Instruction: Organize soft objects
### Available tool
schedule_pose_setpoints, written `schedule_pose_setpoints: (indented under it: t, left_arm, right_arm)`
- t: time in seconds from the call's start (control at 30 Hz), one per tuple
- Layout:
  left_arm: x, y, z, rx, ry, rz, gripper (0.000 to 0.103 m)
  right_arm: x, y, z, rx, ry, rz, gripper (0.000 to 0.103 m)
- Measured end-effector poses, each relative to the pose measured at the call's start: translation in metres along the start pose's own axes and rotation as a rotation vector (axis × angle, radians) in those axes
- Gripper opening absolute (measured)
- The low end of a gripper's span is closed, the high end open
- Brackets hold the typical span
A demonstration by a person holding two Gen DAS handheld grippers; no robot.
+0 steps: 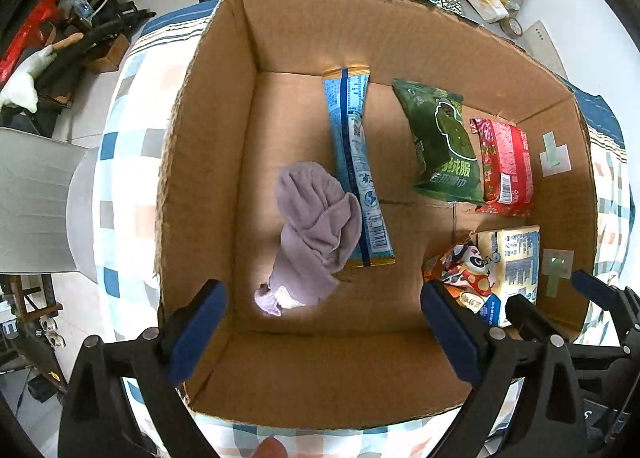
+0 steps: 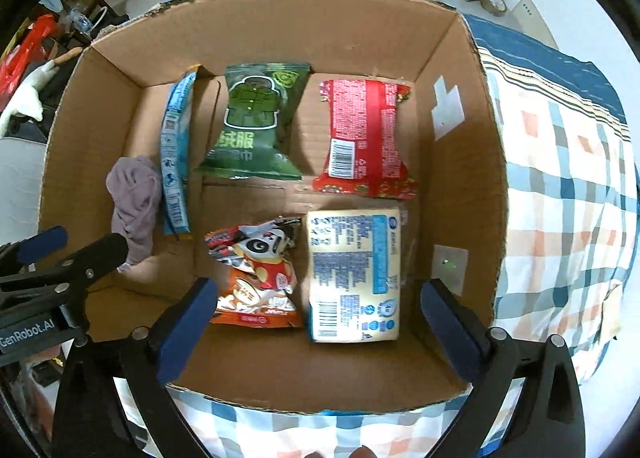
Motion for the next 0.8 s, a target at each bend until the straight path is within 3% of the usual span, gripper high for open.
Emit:
schedule_pose_setpoints:
  t: [0.2,0.47,0.8]
  left_arm:
    - [0.003,-0.023,-0.01,0.064,0.007,0.042,0.099]
    - [0.016,-0.088,-0.033,0.19,0.022,0.098,0.099]
    - [0.036,-0.188,-0.067,0.362,0.04,0.122,0.099]
  right_arm:
    - [0.008,-0.008,-0.007,0.016,0.006,-0.008,0.103]
    - [0.026,-0.055,-0.028,0.092,0.038,0.017,0.103]
    - [0.043,-0.171,-0.063,0.295,0.042,0.03,0.103]
Point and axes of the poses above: each gripper's, at about its wrist camera, not at the fingertips, and y roughly the way its jaws point, x to its right, z to its top, the point moved 7 cm from there along y, roughly the way its jaws point, and after that the axes turned 7 degrees about y, right-handed, at the moved point
